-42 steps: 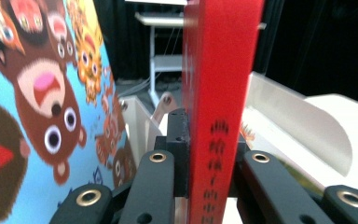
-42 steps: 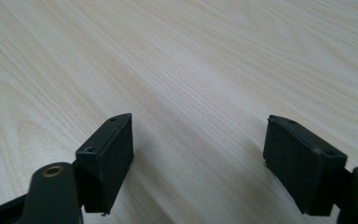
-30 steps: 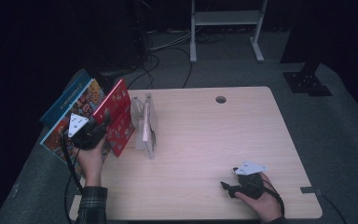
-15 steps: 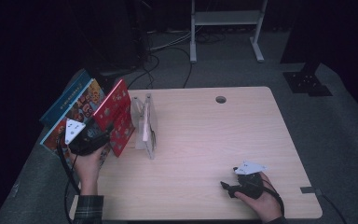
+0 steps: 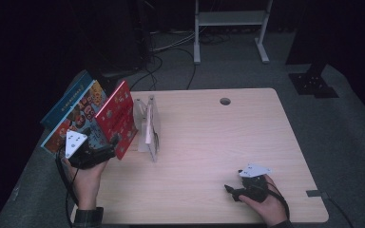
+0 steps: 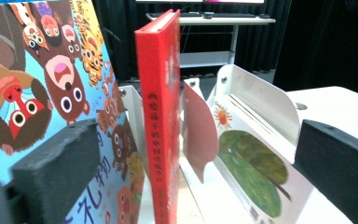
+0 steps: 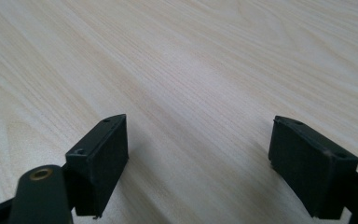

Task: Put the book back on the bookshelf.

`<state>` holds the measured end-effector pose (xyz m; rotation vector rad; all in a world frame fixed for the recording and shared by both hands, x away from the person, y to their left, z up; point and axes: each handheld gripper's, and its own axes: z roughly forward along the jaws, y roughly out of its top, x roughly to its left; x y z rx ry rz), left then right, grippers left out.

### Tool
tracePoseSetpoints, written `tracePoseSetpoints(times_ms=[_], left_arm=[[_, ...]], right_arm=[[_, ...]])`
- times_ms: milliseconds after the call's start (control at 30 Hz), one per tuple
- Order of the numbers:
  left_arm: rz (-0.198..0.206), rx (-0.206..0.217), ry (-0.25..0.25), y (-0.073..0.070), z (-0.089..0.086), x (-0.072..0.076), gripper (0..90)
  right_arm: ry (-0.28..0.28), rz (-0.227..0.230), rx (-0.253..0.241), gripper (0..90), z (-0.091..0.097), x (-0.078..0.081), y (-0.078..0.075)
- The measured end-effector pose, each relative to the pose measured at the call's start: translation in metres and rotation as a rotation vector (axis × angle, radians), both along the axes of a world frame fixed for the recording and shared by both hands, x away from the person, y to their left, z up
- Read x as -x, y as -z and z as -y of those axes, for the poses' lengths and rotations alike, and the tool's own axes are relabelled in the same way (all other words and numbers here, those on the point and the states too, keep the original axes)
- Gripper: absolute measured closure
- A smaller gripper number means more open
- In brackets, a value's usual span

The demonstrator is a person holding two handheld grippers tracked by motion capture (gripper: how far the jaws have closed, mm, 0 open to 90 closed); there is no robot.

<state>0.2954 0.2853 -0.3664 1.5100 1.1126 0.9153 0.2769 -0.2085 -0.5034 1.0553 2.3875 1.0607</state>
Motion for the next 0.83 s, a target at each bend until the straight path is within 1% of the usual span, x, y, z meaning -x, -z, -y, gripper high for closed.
tracePoseSetpoints(times_ms=[67, 100, 233, 267, 300, 367, 467, 567, 733, 833], left_arm=[[-0.009, 0.004, -0.001, 0.000, 0.001, 0.004, 0.0], [-0.005, 0.011, 0.002, 0.000, 0.001, 0.006, 0.0], [-0.001, -0.005, -0.014, -0.002, 0.003, 0.015, 0.0], [0.004, -0.002, -0.016, -0.003, 0.004, 0.018, 0.0], [0.008, 0.005, -0.010, -0.003, 0.004, 0.021, 0.0], [0.017, 0.004, -0.006, -0.005, 0.005, 0.027, 0.0], [0.015, 0.001, -0.009, -0.006, 0.005, 0.033, 0.0], [0.014, 0.002, -0.011, -0.005, 0.005, 0.036, 0.0], [0.007, 0.005, -0.007, -0.003, 0.004, 0.036, 0.0], [0.011, -0.003, -0.001, -0.003, 0.005, 0.037, 0.0]], right_arm=[[-0.001, 0.002, 0.000, 18.8, 0.000, 0.000, 0.000], [-0.001, 0.002, 0.000, 18.8, 0.000, 0.000, 0.000], [-0.001, 0.002, 0.001, 18.9, 0.000, 0.000, 0.000], [-0.001, 0.002, 0.000, 18.8, 0.000, 0.000, 0.000], [-0.001, 0.003, 0.001, 18.8, 0.000, 0.000, 0.000], [-0.001, 0.002, 0.000, 18.8, 0.000, 0.000, 0.000], [-0.001, 0.002, 0.001, 18.6, 0.000, 0.000, 0.000], [-0.001, 0.002, 0.000, 18.5, 0.000, 0.000, 0.000], [-0.001, 0.002, 0.000, 18.5, 0.000, 0.000, 0.000], [0.000, -0.001, 0.000, 18.5, 0.000, 0.000, 0.000]])
